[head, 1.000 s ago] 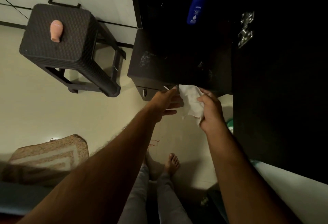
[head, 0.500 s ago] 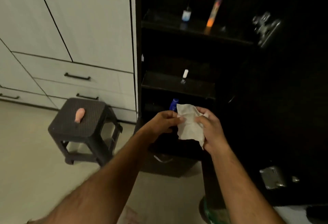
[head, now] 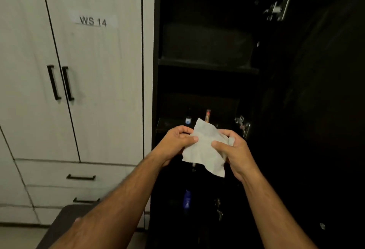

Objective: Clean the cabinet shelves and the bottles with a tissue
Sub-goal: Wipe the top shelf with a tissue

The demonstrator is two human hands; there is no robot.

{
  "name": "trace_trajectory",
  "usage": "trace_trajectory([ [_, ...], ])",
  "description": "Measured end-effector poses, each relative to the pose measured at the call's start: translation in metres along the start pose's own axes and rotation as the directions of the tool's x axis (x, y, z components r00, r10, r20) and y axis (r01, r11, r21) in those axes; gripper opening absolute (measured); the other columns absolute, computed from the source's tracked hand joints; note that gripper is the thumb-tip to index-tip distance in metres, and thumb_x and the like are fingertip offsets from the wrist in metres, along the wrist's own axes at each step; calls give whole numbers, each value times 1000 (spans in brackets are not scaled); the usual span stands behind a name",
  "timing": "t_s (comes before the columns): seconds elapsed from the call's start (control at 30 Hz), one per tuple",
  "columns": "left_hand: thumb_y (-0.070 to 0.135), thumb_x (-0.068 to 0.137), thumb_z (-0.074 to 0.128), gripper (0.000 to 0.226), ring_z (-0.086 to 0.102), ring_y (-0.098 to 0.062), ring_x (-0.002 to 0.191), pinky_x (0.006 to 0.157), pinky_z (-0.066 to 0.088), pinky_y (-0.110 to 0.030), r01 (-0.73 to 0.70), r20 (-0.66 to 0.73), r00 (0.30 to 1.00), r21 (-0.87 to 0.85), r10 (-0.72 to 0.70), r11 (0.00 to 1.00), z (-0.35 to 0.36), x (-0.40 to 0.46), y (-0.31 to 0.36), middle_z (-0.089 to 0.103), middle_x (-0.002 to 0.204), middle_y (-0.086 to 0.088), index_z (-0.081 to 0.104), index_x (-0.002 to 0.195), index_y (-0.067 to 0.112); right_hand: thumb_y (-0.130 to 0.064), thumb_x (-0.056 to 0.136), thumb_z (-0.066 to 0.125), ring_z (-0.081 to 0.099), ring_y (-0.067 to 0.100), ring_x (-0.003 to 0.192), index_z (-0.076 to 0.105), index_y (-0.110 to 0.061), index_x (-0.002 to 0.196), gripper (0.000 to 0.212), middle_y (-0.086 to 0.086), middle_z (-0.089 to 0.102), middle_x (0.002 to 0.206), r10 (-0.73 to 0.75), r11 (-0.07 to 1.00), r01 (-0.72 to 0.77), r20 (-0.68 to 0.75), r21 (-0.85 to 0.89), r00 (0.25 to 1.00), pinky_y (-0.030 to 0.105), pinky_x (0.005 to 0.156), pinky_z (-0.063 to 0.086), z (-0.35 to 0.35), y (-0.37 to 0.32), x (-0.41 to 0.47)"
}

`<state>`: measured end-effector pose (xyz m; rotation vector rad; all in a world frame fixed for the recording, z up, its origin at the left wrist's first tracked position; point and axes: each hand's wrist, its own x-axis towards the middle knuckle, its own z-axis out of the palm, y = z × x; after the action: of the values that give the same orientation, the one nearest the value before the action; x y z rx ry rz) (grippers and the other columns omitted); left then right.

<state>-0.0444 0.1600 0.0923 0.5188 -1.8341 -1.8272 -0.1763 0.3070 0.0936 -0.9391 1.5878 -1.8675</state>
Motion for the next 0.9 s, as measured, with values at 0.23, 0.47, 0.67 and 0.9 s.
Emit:
trace_trajectory([
  [0.23, 13, 84, 73, 29, 71, -23, 88, 80, 56, -36, -246, 84, 968, 130, 237, 960, -5, 16, 67, 73, 89, -10, 62, 111, 12, -18, 76, 76, 68, 30, 105, 64, -10, 121, 47, 13, 71, 114, 25, 996, -42, 211, 79, 977, 38, 86, 53, 9, -55, 11],
  [0.47, 13, 82, 75, 31, 69, -15, 81, 76, 56, -31, -390, 76, 919, 296, 386, 872, 0, 51, 121, 69, 83, -7, 63, 111, 15, -11, 89, 64, 71, 28, 95, 68, -8, 111, 23, 11, 75, 102, -53, 998, 52, 68, 19, 996, 36, 80, 53, 9, -99, 45],
  [0.67, 16, 83, 74, 20, 69, -23, 83, 86, 56, -40, -487, 6, 853, 370, 522, 791, 1, 86, 148, 72, 86, -2, 68, 102, 21, -7, 89, 63, 73, 26, 89, 70, -8, 101, 14, 9, 76, 95, -278, 959, 273, -71, -71, 958, 42, 79, 57, -9, -128, 87],
  [0.9, 35, 89, 65, 6, 62, 5, 84, 75, 50, -16, -524, -21, 672, 693, 740, 496, -1, 112, 171, 67, 86, 18, 68, 93, 33, -15, 90, 60, 50, 9, 52, 58, -15, 70, 21, -4, 55, 60, -807, 496, 336, -283, -800, 518, 14, 43, 31, -37, -172, 143],
])
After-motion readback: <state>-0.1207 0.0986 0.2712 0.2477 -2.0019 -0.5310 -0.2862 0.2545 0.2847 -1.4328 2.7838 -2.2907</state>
